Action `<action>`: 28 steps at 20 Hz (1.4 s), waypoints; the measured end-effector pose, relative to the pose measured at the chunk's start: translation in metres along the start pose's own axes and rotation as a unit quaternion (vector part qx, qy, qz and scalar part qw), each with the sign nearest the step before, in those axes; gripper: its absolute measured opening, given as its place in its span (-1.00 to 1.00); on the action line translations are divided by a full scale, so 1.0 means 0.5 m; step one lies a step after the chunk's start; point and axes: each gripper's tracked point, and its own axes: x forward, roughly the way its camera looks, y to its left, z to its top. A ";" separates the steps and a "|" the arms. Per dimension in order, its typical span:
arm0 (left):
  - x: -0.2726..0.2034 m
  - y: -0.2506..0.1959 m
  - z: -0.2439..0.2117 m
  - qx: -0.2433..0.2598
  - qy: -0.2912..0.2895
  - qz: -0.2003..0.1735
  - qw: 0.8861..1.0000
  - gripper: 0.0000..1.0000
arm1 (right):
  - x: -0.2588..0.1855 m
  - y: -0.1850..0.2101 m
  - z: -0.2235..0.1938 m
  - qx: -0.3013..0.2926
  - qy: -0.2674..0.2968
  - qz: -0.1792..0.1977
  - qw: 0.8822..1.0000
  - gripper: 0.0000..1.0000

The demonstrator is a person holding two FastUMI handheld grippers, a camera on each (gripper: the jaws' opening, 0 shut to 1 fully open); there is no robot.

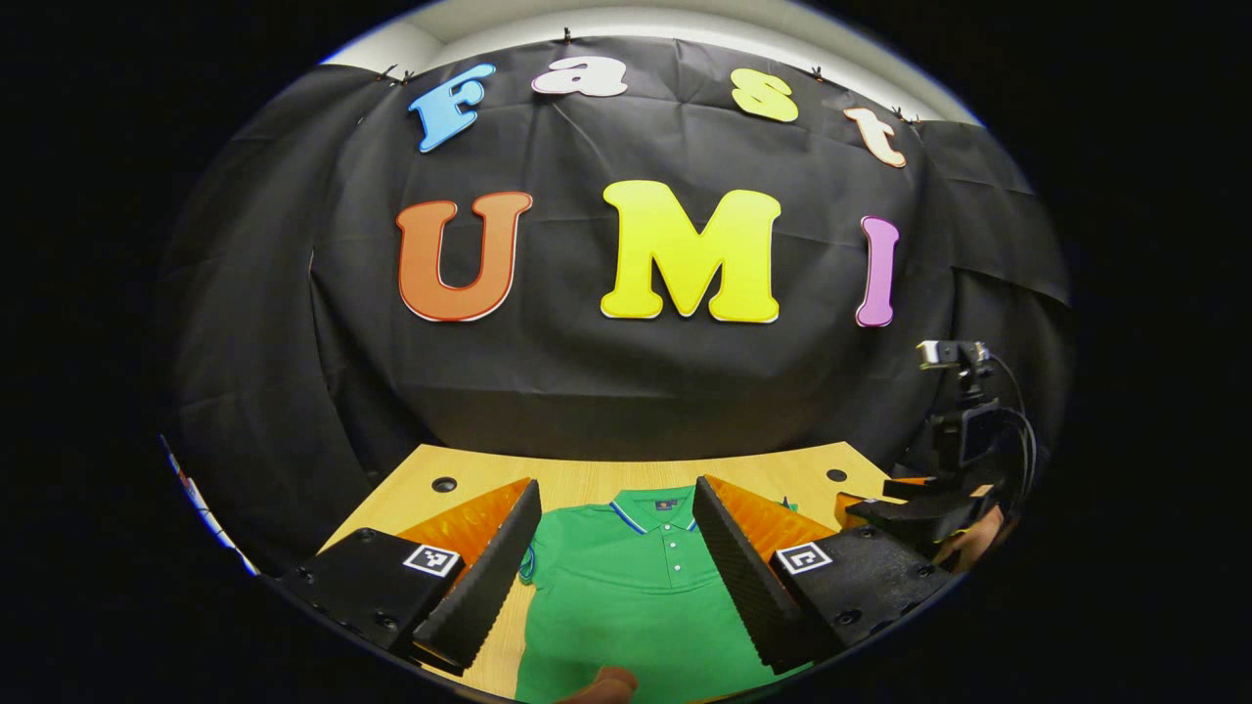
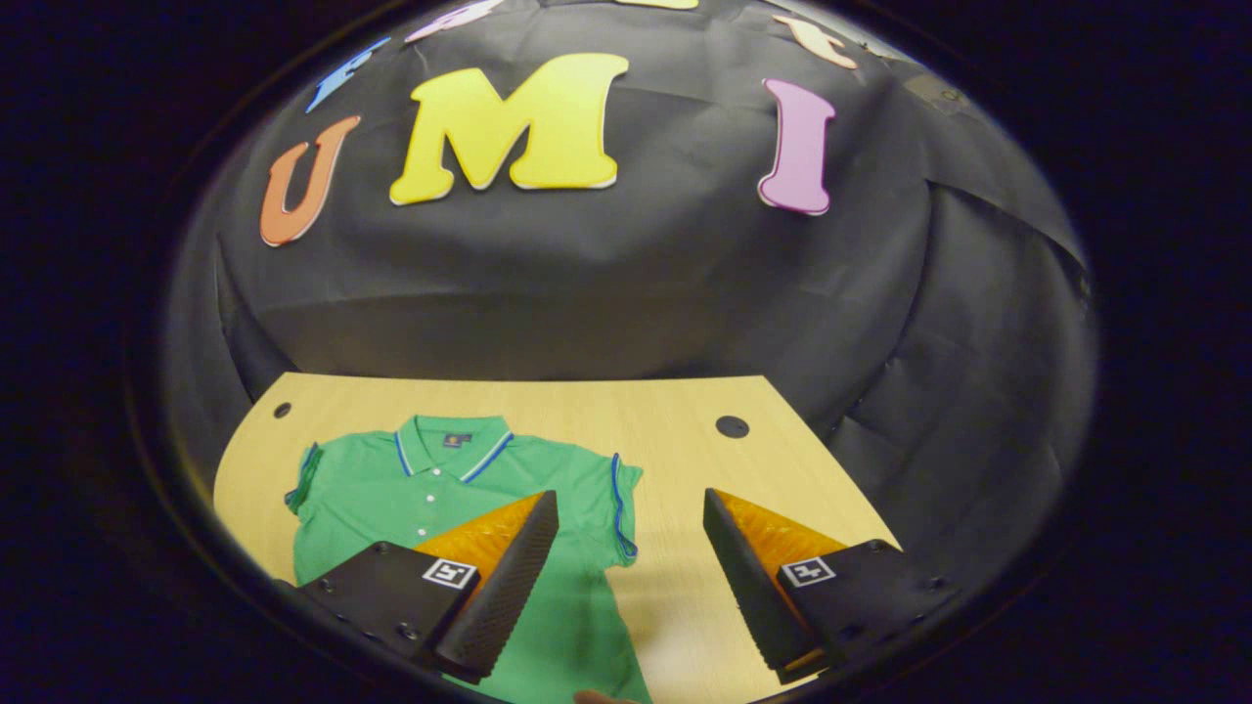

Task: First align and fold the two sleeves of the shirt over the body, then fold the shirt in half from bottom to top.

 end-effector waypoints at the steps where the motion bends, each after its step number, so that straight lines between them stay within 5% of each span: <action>1: 0.004 0.000 0.001 0.004 -0.001 -0.001 1.000 1.00 | 0.033 -0.003 -0.010 -0.002 0.014 -0.004 1.000 0.94; 8: 0.034 0.036 -0.012 0.012 0.011 0.003 1.000 1.00 | 0.215 -0.005 -0.125 0.014 0.138 -0.027 0.990 0.90; 16: 0.042 0.064 -0.062 -0.009 0.047 0.020 0.999 1.00 | 0.286 0.014 -0.158 0.016 0.174 -0.018 0.984 0.86; 22: 0.032 0.057 -0.086 -0.008 0.062 0.016 0.998 1.00 | 0.300 0.044 -0.162 0.010 0.180 0.006 0.984 -0.17; 24: 0.028 0.054 -0.092 -0.008 0.067 0.014 0.998 1.00 | 0.307 0.035 -0.161 -0.002 0.174 -0.001 0.985 -0.19; 25: 0.025 0.054 -0.092 -0.008 0.068 0.014 0.998 1.00 | 0.306 0.050 -0.163 0.006 0.177 0.001 0.984 -0.77; 28: 0.015 0.055 -0.102 -0.003 0.073 0.016 0.997 1.00 | 0.306 0.041 -0.154 0.003 0.173 -0.009 0.985 -0.82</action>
